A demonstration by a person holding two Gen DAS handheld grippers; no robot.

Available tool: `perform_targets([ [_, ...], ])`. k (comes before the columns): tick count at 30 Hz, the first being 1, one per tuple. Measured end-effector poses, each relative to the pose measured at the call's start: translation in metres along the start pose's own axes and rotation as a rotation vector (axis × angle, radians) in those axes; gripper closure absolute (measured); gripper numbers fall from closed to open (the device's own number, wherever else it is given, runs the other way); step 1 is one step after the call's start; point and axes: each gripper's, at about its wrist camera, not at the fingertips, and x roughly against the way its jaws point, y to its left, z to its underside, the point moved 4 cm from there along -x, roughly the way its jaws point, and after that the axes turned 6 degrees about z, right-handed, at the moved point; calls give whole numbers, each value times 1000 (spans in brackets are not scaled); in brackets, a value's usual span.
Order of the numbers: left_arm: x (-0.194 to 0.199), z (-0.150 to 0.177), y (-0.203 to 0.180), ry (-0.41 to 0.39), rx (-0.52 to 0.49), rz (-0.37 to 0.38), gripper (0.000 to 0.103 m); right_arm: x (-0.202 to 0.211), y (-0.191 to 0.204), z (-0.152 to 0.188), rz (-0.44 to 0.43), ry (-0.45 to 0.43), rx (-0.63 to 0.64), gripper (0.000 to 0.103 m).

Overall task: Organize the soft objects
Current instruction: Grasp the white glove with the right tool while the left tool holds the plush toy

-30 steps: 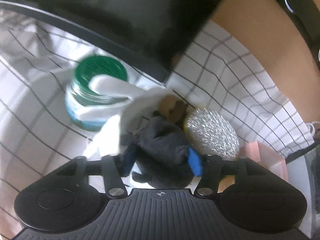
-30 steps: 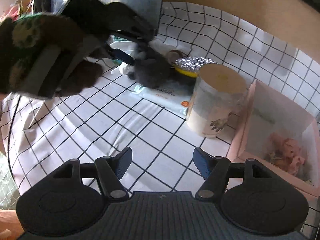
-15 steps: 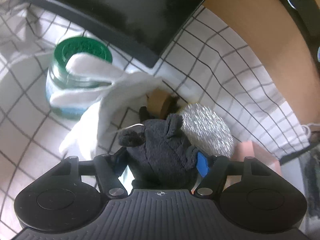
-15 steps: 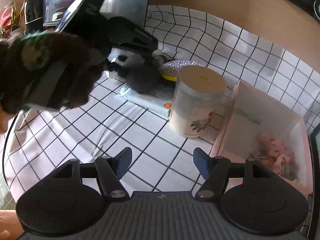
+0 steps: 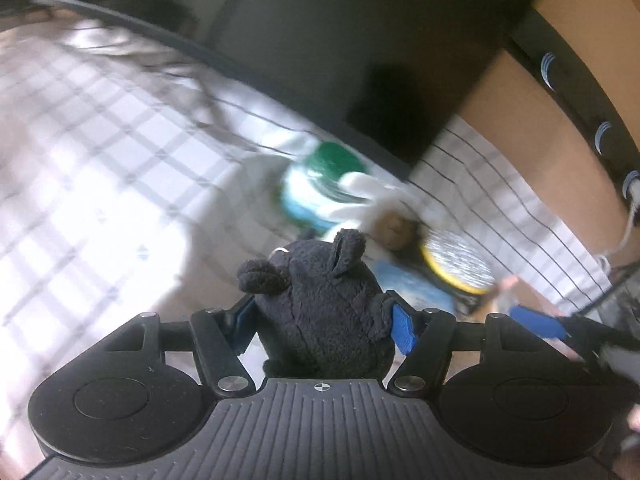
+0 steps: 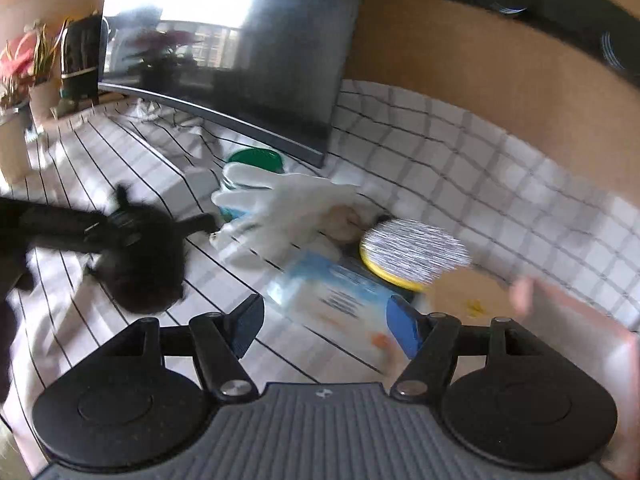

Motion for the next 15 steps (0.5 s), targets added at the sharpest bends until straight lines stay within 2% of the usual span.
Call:
perform_targets([
  [5, 27, 11, 31, -16, 63, -49, 32, -47, 42, -22, -35, -26, 1, 35],
  [11, 50, 22, 48, -12, 97, -82, 32, -106, 74, -35, 15, -2, 69, 35],
  [13, 54, 22, 48, -18, 97, -83, 32, -119, 73, -38, 39, 14, 74, 42],
  [14, 56, 22, 48, -22, 95, -81, 32, -124, 72, -39, 46, 24, 76, 56],
  [15, 57, 22, 47, -27, 94, -80, 32, -128, 70, -40, 49, 42, 82, 66],
])
